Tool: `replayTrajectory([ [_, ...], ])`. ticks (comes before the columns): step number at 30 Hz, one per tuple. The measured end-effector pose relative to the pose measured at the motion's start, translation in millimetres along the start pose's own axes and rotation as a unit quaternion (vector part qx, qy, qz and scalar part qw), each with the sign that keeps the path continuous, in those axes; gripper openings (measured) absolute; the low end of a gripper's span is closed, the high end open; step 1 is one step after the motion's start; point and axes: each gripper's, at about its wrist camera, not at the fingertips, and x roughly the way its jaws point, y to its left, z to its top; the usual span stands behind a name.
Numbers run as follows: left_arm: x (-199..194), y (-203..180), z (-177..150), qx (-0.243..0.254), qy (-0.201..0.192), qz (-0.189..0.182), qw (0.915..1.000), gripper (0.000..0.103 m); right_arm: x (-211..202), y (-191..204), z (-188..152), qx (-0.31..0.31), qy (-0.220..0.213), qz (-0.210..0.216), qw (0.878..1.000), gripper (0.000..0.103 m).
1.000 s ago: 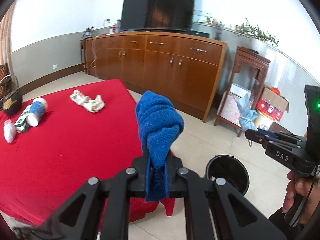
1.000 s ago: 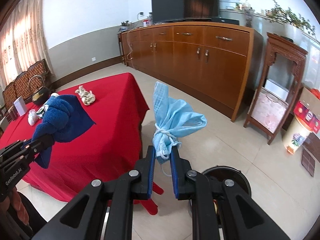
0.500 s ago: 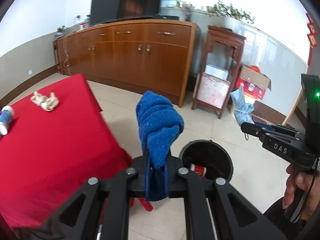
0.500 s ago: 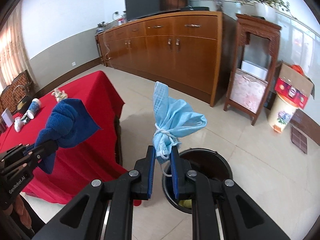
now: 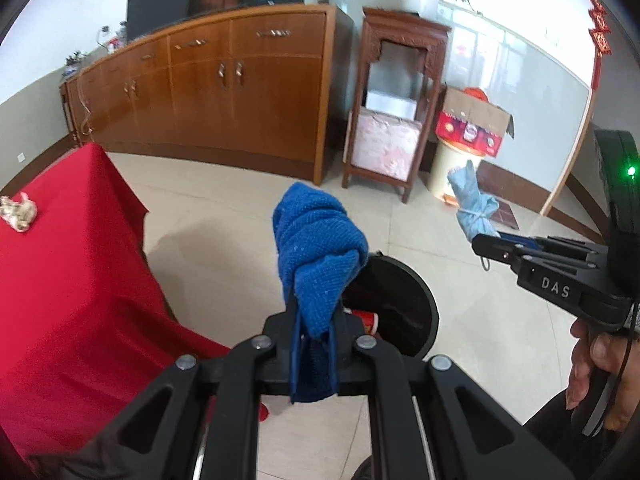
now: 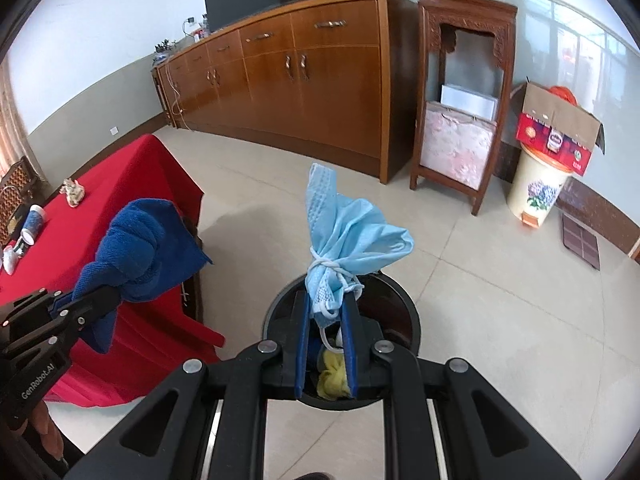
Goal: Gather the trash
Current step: 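Carry the blue mask and blue towel in both grippers over the black bin, then open both grippers to drop the mask and blue towel into the bin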
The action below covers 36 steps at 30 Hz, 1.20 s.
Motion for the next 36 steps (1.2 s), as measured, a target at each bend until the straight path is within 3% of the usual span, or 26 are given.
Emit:
replayTrajectory([
  [13,105,-35,-13,0.014,0.094,-0.017,0.9954,0.012,112,-46,-26,-0.047,0.113,0.022,0.992,0.016],
  [19,137,-35,-17,0.003,0.123,-0.013,0.9924,0.012,153,-57,-38,-0.062,0.143,0.036,0.987,0.016],
  [22,151,-34,-21,0.0,0.138,-0.02,0.9902,0.018,170,-55,-44,-0.076,0.152,0.039,0.985,0.018],
  [23,155,-35,-22,0.002,0.135,-0.018,0.9906,0.031,174,-52,-46,-0.084,0.151,0.038,0.984,0.021],
  [24,157,-34,-24,0.006,0.133,-0.005,0.991,0.045,178,-51,-48,-0.096,0.146,0.024,0.984,0.045],
  [25,156,-33,-26,0.007,0.132,0.019,0.9911,0.076,182,-52,-50,-0.104,0.143,0.004,0.984,0.083],
  [26,152,-30,-27,0.004,0.124,0.032,0.9918,0.093,184,-57,-52,-0.098,0.141,-0.014,0.985,0.092],
  [29,136,-25,-24,-0.001,0.104,0.058,0.9929,0.1,178,-70,-50,-0.071,0.13,-0.029,0.989,0.094],
  [31,128,-24,-21,0.004,0.105,0.056,0.9928,0.1,173,-80,-50,-0.052,0.127,-0.049,0.989,0.103],
  [36,90,-17,-12,-0.002,0.077,0.056,0.9954,0.103,154,-94,-39,-0.003,0.099,-0.077,0.992,0.103],
])
